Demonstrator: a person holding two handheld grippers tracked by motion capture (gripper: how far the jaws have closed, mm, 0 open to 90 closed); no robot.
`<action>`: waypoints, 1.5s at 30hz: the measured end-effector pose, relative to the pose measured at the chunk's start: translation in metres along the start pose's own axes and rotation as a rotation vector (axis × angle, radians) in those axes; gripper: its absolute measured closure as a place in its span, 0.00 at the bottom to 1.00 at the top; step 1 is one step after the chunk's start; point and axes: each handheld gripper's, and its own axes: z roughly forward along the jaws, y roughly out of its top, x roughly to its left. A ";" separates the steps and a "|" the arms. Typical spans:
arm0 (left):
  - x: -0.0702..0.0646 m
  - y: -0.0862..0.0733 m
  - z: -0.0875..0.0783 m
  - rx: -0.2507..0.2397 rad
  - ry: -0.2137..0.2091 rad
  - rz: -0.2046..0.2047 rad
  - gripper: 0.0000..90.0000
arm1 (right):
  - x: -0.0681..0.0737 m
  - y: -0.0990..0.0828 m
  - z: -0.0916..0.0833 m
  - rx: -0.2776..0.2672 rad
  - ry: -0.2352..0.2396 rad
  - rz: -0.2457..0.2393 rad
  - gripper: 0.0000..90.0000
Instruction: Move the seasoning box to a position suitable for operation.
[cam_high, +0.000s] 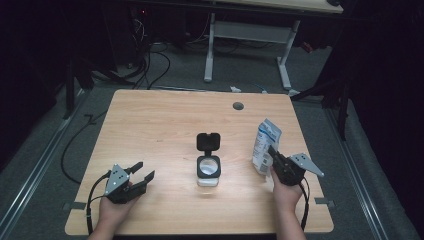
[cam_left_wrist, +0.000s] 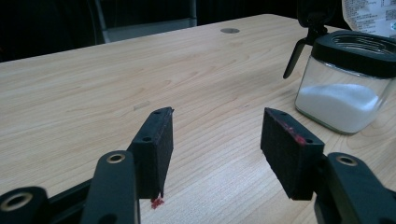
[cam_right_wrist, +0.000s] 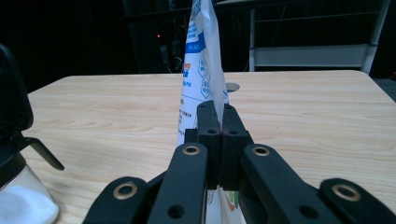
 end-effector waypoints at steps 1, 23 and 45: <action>0.000 0.000 0.000 0.001 0.001 0.001 0.49 | 0.001 0.000 -0.001 -0.001 0.003 -0.003 1.00; 0.002 0.001 -0.001 0.001 0.004 0.004 0.49 | 0.008 -0.006 -0.012 0.017 0.005 -0.037 0.98; 0.003 0.001 -0.001 -0.002 0.003 -0.003 0.49 | 0.010 -0.008 -0.017 0.012 0.023 -0.015 0.82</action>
